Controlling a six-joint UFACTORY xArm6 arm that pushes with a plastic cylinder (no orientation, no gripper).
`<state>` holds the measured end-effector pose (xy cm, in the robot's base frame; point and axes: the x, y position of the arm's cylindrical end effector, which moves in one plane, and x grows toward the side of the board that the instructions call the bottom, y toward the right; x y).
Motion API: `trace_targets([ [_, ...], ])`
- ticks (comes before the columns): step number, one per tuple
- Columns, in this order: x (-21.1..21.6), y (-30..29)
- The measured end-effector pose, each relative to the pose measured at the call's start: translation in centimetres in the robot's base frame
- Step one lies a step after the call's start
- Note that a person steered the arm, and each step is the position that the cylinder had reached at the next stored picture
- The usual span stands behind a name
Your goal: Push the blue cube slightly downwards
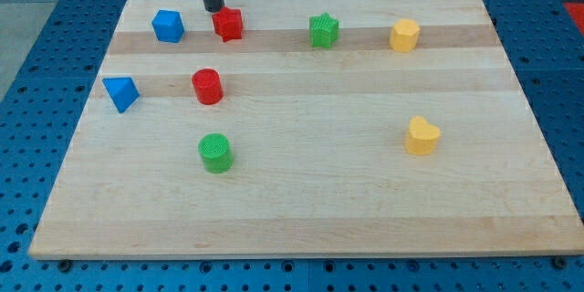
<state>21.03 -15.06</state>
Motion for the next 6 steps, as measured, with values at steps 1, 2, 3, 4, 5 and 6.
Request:
trace_targets([
  [1, 0.0, 0.0],
  [2, 0.1, -6.4],
  [3, 0.2, -7.1],
  [4, 0.2, -7.1],
  [5, 5.1, -7.4],
  [6, 5.7, -7.4],
])
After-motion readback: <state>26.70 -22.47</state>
